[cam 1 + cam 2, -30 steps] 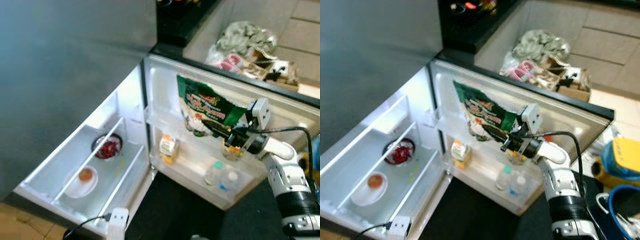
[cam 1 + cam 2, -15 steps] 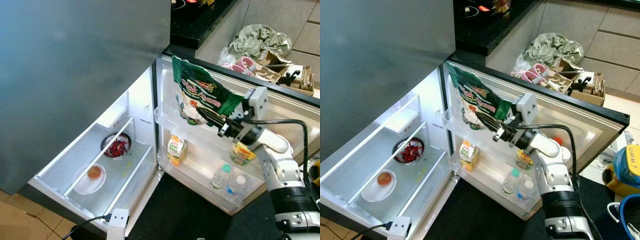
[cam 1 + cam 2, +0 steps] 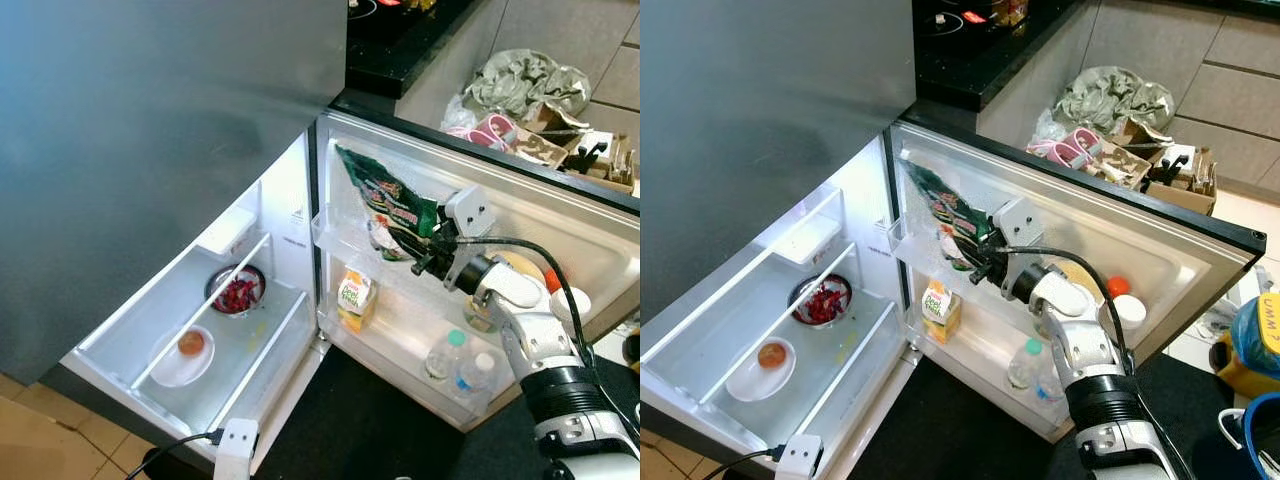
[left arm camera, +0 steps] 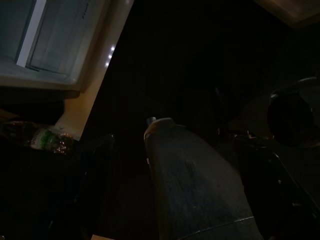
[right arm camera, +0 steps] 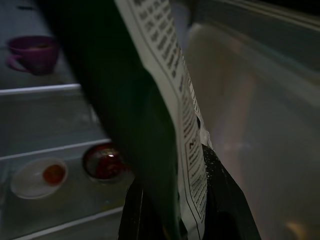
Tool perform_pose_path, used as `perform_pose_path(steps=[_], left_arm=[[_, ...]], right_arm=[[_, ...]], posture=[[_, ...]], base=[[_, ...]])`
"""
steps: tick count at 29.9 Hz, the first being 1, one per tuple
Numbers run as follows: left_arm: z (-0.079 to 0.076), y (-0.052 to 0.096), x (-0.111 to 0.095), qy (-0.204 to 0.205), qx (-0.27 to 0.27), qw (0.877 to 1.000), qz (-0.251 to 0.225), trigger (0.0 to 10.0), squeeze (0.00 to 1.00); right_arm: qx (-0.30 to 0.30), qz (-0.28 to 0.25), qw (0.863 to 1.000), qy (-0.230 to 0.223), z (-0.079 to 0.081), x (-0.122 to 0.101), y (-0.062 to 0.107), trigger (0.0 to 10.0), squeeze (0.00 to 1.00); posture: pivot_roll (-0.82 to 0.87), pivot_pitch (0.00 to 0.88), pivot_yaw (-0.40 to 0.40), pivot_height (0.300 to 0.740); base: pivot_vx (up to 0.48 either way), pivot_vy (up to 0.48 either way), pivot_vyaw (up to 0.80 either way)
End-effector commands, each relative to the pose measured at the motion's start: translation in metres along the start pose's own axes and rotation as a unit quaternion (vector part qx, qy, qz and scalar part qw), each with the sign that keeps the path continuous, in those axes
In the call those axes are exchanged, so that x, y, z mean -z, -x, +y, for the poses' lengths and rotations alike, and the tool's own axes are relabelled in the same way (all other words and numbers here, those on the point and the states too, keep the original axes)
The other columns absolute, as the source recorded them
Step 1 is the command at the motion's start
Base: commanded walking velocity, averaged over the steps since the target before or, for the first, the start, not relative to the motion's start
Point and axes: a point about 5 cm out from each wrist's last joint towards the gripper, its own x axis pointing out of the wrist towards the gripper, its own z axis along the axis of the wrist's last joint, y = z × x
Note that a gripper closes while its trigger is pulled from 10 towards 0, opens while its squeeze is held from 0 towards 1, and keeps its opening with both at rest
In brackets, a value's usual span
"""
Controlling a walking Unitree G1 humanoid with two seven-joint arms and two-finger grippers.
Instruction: Restocking fridge
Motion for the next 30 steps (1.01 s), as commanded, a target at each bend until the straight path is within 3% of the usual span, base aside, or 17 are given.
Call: perform_pose_path(steps=[1,7,10,13,18,22,24,25,27,28,29,30], left_arm=[[-0.001,0.001,0.007,0.001,0.002,1.0,0.01,10.0,0.0],[-0.001,0.001,0.007,0.002,0.002,1.0,0.01,10.0,0.0],[-0.001,0.002,0.008,0.001,0.002,1.0,0.012,10.0,0.0],[0.0,0.002,0.007,0.001,0.001,1.0,0.012,10.0,0.0],[0.001,0.002,0.007,0.0,0.001,1.0,0.012,10.0,0.0],[0.001,0.002,0.008,-0.001,0.001,1.0,0.013,10.0,0.0],[0.001,0.002,0.008,-0.001,0.001,1.0,0.013,10.0,0.0],[0.0,0.002,0.008,-0.001,0.001,1.0,0.013,10.0,0.0],[0.0,0.002,0.008,-0.001,0.002,1.0,0.014,10.0,0.0],[0.0,0.002,0.009,-0.001,0.002,1.0,0.014,10.0,0.0],[0.0,0.002,0.01,-0.001,0.002,1.0,0.015,10.0,0.0],[0.0,0.002,0.01,-0.001,0.002,1.0,0.015,10.0,0.0]], right_arm=[[0.042,0.0,0.999,0.003,-0.014,-0.004,0.001,10.0,0.0],[0.076,0.015,0.997,-0.011,-0.023,0.003,0.003,10.0,0.0],[0.078,0.007,0.994,-0.071,-0.023,0.008,0.002,10.0,0.0],[0.076,-0.001,0.992,-0.103,-0.022,0.009,0.001,10.0,0.0],[0.09,-0.001,0.988,-0.126,-0.026,0.009,0.0,10.0,0.0],[0.11,0.035,0.986,-0.118,-0.03,0.018,0.001,10.0,0.0],[0.113,0.045,0.986,-0.113,-0.031,0.02,0.001,10.0,0.05],[0.115,0.051,0.986,-0.11,-0.031,0.021,0.002,10.0,0.1],[0.112,0.066,0.986,-0.104,-0.032,0.023,0.003,10.0,0.36],[0.11,0.072,0.986,-0.101,-0.032,0.024,0.003,10.0,0.42],[0.108,0.078,0.986,-0.097,-0.033,0.024,0.004,10.0,0.96],[0.108,0.078,0.986,-0.097,-0.033,0.024,0.004,10.0,0.96]], posture=[[-0.07,0.079,0.016,0.74],[-0.07,0.075,0.016,0.74],[-0.07,0.07,0.014,0.74],[-0.07,0.07,0.014,0.74],[-0.07,0.066,0.015,0.74],[-0.07,0.067,0.016,0.74],[-0.07,0.067,0.016,0.74],[-0.07,0.067,0.016,0.74],[-0.07,0.067,0.016,0.74],[-0.07,0.067,0.016,0.74],[-0.07,0.067,0.016,0.74],[-0.07,0.067,0.016,0.74]], base=[[0.0,0.0,0.0],[0.0,0.0,0.0],[0.0,0.0,0.0],[0.0,0.0,0.0],[0.0,0.0,0.0],[0.0,0.0,0.0],[0.0,0.0,0.0],[0.0,0.0,0.0],[0.0,0.0,0.0],[0.0,0.0,0.0],[0.0,0.0,0.0],[0.0,0.0,0.0]])
